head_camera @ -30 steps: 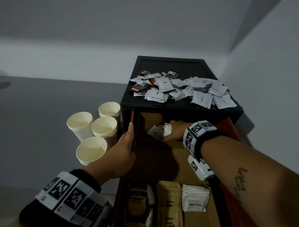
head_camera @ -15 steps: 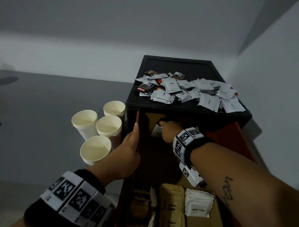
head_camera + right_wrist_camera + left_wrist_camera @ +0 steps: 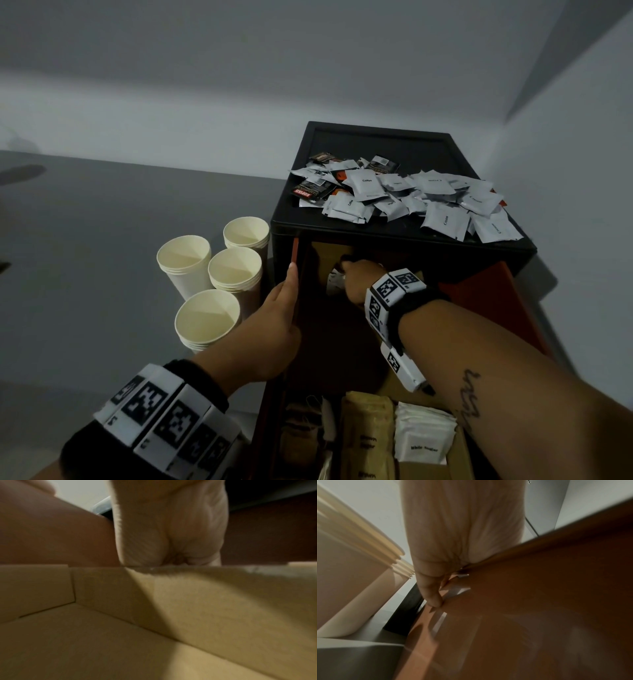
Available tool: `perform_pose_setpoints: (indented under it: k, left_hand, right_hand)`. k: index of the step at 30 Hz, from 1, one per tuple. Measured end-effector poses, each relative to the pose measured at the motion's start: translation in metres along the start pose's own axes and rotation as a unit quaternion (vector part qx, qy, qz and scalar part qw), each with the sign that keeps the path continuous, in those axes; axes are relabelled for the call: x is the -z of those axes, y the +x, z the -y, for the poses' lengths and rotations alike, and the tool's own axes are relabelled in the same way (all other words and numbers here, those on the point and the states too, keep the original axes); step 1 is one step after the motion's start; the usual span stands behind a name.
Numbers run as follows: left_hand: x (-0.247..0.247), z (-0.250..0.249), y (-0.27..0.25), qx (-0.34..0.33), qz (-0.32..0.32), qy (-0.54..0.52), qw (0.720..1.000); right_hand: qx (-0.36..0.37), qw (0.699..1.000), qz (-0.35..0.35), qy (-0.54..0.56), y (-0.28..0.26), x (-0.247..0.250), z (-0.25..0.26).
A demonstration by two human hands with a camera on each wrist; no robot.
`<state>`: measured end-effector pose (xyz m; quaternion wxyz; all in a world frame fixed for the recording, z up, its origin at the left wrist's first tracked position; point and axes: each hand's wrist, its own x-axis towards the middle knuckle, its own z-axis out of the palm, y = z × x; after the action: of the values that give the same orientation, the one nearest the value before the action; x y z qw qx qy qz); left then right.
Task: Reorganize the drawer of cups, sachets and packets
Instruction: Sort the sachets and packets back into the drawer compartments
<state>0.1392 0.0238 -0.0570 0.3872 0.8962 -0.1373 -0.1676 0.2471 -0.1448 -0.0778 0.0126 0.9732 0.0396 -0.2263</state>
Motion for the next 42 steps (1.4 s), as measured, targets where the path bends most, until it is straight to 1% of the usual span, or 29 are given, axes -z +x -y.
perform_pose_setpoints:
  k: [1, 4, 6, 8, 9, 10, 11, 12, 13, 14, 16, 18, 19, 20, 23, 26, 29, 33, 35, 39, 42]
  left_hand:
    - [0.000, 0.000, 0.000, -0.001, 0.002, -0.002, 1.000]
    - [0.001, 0.000, -0.001, -0.004, 0.007, -0.013, 1.000]
    - [0.001, 0.000, -0.001, -0.004, 0.007, -0.011, 1.000]
    - [0.000, 0.001, 0.000, -0.004, 0.004, -0.008, 1.000]
    - [0.000, 0.001, 0.000, -0.005, 0.003, -0.007, 1.000]
    - [0.000, 0.000, 0.000, -0.004, 0.003, -0.007, 1.000]
    - [0.000, 0.001, 0.000, -0.003, 0.004, -0.006, 1.000]
    - [0.000, 0.001, 0.000, -0.003, 0.005, -0.004, 1.000]
    - [0.000, 0.001, 0.000, -0.003, 0.005, -0.002, 1.000]
    - [0.000, 0.001, 0.000, -0.004, 0.005, -0.002, 1.000]
    - [0.000, 0.001, 0.000, -0.007, 0.004, -0.004, 1.000]
    - [0.000, 0.001, 0.000, -0.008, 0.006, -0.010, 1.000]
    - [-0.001, 0.001, 0.001, -0.008, 0.006, -0.012, 1.000]
    - [-0.001, 0.002, 0.001, -0.008, 0.006, -0.012, 1.000]
    - [-0.001, 0.002, 0.001, -0.011, 0.000, -0.002, 1.000]
    - [-0.001, 0.002, 0.000, -0.009, 0.005, -0.010, 1.000]
    - [0.000, 0.003, 0.000, -0.008, 0.005, -0.018, 1.000]
    - [-0.001, 0.003, 0.001, -0.006, 0.005, -0.014, 1.000]
    - [-0.001, 0.003, 0.001, -0.006, 0.007, -0.018, 1.000]
    - [-0.001, 0.003, 0.001, -0.006, 0.009, -0.018, 1.000]
    - [-0.002, 0.003, 0.002, -0.011, -0.003, -0.012, 1.000]
  right_hand:
    - [0.003, 1.000, -0.008, 0.000, -0.001, 0.000, 0.001]
    - [0.020, 0.997, -0.076, 0.017, 0.001, -0.008, -0.002]
    - [0.031, 0.995, -0.089, 0.013, 0.001, -0.011, -0.005]
    - [0.031, 0.997, -0.068, 0.015, 0.001, -0.006, -0.006]
    - [0.029, 0.998, -0.045, 0.027, -0.002, -0.002, -0.007]
    - [0.026, 0.998, -0.012, 0.053, 0.000, 0.001, -0.007]
    - [0.022, 0.995, 0.036, 0.086, 0.001, 0.005, -0.007]
    - [0.027, 0.988, 0.078, 0.129, 0.005, 0.007, -0.007]
    - [0.034, 0.978, 0.107, 0.174, 0.004, 0.009, -0.005]
    - [0.043, 0.968, 0.119, 0.216, 0.004, 0.011, -0.005]
    - [0.058, 0.954, 0.105, 0.275, -0.006, 0.017, -0.005]
    - [0.022, 0.940, 0.059, 0.335, -0.011, 0.019, -0.011]
    - [0.000, 0.940, 0.032, 0.339, -0.010, 0.017, -0.017]
    - [-0.009, 0.940, 0.010, 0.340, -0.009, 0.015, -0.020]
    - [-0.044, 0.969, -0.011, 0.245, 0.001, 0.011, -0.028]
    - [-0.066, 0.981, -0.006, 0.182, 0.006, 0.010, -0.025]
    - [-0.053, 0.991, 0.005, 0.122, 0.004, 0.008, -0.021]
    - [-0.044, 0.990, 0.059, 0.120, -0.006, 0.012, -0.023]
    - [-0.047, 0.988, 0.071, 0.128, -0.004, 0.010, -0.023]
    - [-0.040, 0.985, 0.021, 0.164, 0.002, -0.001, -0.012]
    - [-0.038, 0.985, -0.009, 0.167, 0.001, -0.004, 0.000]
